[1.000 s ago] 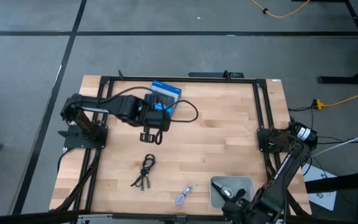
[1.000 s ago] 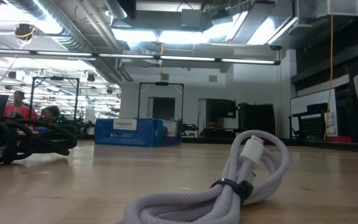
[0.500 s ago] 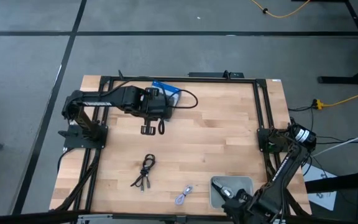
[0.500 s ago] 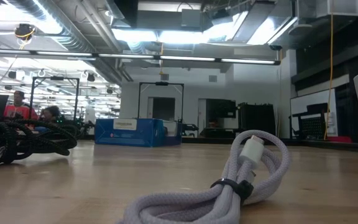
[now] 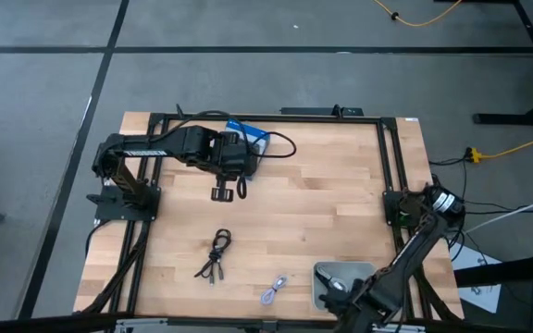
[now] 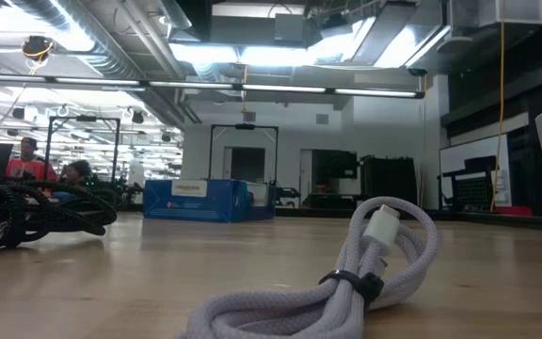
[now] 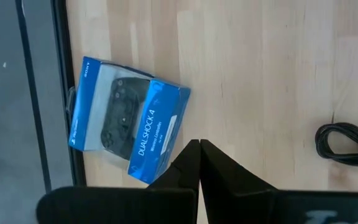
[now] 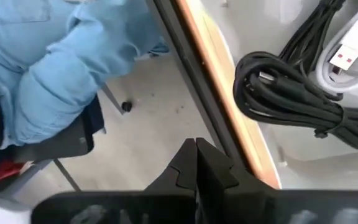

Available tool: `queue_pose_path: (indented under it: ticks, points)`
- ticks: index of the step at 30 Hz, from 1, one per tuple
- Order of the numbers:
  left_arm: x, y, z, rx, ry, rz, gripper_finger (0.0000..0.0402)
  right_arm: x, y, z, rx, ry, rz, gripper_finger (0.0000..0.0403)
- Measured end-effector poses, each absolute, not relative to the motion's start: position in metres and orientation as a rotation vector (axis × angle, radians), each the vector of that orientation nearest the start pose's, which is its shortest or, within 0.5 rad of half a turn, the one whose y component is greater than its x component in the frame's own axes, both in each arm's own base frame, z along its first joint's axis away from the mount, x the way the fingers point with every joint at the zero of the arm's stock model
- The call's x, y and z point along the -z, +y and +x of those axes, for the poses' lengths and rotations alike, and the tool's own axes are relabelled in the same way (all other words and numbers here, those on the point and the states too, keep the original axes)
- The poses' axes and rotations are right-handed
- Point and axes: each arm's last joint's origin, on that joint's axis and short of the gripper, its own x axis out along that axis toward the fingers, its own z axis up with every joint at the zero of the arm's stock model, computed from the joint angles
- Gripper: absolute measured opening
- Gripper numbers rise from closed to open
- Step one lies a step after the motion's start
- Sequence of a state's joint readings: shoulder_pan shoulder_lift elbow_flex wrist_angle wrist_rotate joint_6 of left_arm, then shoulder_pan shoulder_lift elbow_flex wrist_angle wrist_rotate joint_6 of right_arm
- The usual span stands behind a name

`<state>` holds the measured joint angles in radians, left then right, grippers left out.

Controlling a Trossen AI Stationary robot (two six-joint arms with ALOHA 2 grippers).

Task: Pick and place USB-C Cables
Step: Put the top black charger cable into the white bin, then adjust the white bin

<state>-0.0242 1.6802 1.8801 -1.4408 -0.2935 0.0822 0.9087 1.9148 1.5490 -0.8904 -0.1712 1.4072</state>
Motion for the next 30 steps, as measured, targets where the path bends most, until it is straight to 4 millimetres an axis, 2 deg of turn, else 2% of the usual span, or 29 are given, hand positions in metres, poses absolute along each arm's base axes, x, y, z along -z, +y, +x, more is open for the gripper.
queue_pose_path:
  ticks: [4,11,23,30]
  points:
    - [-0.383,0.001,0.309,-0.183,1.234,0.268,0.0000,-0.220,0.309,0.241,0.104,1.580,0.649,0.0000]
    - [-0.384,0.001,0.309,-0.180,1.225,0.273,0.0000,-0.217,0.300,0.251,0.161,1.549,0.647,0.0000]
    - [-0.384,0.001,0.310,-0.180,1.219,0.273,0.0000,-0.213,0.270,0.251,0.409,1.571,0.510,0.0000]
    - [-0.384,0.001,0.310,-0.180,1.218,0.273,0.0000,-0.213,0.262,0.258,0.402,1.550,0.460,0.0006]
